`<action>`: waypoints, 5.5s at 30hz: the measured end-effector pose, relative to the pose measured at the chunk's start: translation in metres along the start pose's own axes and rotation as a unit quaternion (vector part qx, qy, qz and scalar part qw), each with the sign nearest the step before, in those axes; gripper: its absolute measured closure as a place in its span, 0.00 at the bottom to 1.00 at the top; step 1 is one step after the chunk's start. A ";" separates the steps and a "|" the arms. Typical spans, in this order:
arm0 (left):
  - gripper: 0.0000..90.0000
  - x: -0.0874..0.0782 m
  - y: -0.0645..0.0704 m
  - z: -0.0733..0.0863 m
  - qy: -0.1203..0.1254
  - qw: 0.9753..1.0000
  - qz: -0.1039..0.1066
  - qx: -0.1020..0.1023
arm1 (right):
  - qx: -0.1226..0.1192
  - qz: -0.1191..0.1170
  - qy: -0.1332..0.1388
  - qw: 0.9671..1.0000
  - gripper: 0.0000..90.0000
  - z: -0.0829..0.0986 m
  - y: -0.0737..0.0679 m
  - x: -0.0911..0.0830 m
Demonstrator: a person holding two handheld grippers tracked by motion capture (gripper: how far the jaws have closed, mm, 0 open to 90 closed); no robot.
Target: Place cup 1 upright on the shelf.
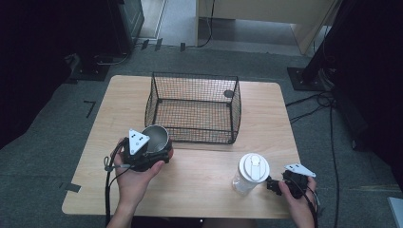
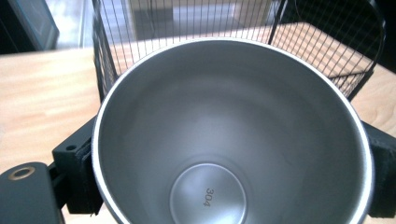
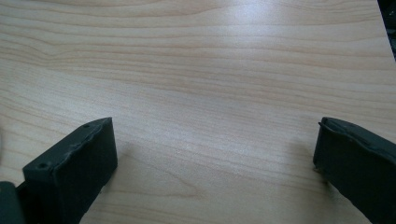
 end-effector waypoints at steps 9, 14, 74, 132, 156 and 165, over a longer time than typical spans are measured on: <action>0.09 -0.007 -0.002 -0.015 0.050 0.999 -0.002 0.002 | 0.001 0.000 0.001 1.000 0.00 0.000 0.000 0.000; 0.09 -0.008 -0.002 -0.025 0.090 0.996 -0.005 0.008 | 0.001 0.000 0.001 1.000 0.00 0.000 0.000 0.000; 0.09 0.140 0.006 -0.059 0.130 0.991 -0.036 0.016 | 0.001 0.000 0.000 1.000 0.00 0.000 0.000 0.000; 0.00 0.161 0.026 -0.042 -0.088 0.993 -0.078 -0.002 | 0.001 0.000 0.000 1.000 0.00 0.000 0.000 0.000; 0.00 0.098 0.022 -0.064 0.006 0.999 -0.043 -0.009 | 0.001 0.000 0.000 1.000 0.00 0.000 0.000 0.000; 0.00 0.074 0.006 -0.057 0.024 0.999 -0.033 -0.018 | 0.001 0.000 0.000 1.000 0.00 0.000 0.000 0.000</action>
Point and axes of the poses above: each handheld gripper's, and its own axes: x roughly forward along the jaws, z roughly out of its underside, y roughly to its right, the point moved 3 cm from there along x, roughly forward along the jaws, and after that the axes turned 11 degrees about -z, right-handed, at the moved point
